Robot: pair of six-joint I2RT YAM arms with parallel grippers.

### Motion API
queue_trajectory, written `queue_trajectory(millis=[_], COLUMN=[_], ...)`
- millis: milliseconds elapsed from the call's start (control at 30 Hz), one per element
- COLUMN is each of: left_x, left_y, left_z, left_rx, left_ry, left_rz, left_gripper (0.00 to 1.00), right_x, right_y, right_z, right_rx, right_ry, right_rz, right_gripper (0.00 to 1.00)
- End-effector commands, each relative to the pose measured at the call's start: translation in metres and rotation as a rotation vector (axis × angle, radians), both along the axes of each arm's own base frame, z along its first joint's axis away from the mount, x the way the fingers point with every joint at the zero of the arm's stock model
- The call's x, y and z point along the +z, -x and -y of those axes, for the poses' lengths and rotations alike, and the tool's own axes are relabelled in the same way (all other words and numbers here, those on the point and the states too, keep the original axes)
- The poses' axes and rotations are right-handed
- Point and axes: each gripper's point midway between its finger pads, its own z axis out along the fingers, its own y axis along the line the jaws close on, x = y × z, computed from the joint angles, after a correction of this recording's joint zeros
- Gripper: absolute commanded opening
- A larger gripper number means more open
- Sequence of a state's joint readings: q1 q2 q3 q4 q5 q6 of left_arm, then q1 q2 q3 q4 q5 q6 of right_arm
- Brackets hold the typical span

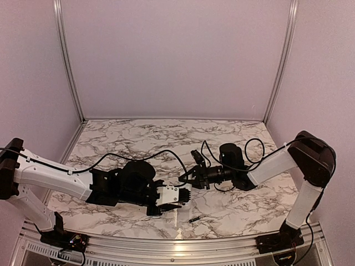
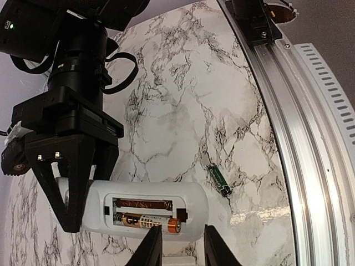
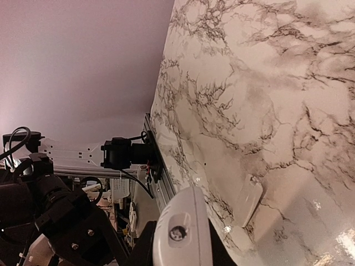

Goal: Load the batteries into the remote control
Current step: Load the battery into the battery compartment.

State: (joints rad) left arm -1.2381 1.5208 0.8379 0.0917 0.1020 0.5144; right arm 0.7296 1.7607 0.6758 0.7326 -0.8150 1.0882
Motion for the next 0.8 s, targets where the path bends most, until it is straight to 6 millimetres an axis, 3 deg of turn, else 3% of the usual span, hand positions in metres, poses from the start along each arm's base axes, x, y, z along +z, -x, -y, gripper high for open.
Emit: queue_trajectory(millis=[0, 467, 767], left_x=[0.009, 0.002, -0.009], left_y=[-0.004, -0.005, -0.012], left_z=[0.013, 0.02, 0.017], left_rx=[-0.006, -0.011, 0.026], left_ry=[0.028, 0.013, -0.021], left_rz=[0.038, 0.025, 0.037], left_gripper=[0.27, 0.24, 0.16], right_x=[0.015, 0.016, 0.017], right_y=[0.007, 0.009, 0.012], right_z=[-0.004, -0.005, -0.007], right_rx=[0.022, 0.024, 0.031], right_ry=[-0.045, -0.052, -0.06], right_rz=[0.03, 0.029, 0.028], right_gripper=[0.0, 0.0, 0.0])
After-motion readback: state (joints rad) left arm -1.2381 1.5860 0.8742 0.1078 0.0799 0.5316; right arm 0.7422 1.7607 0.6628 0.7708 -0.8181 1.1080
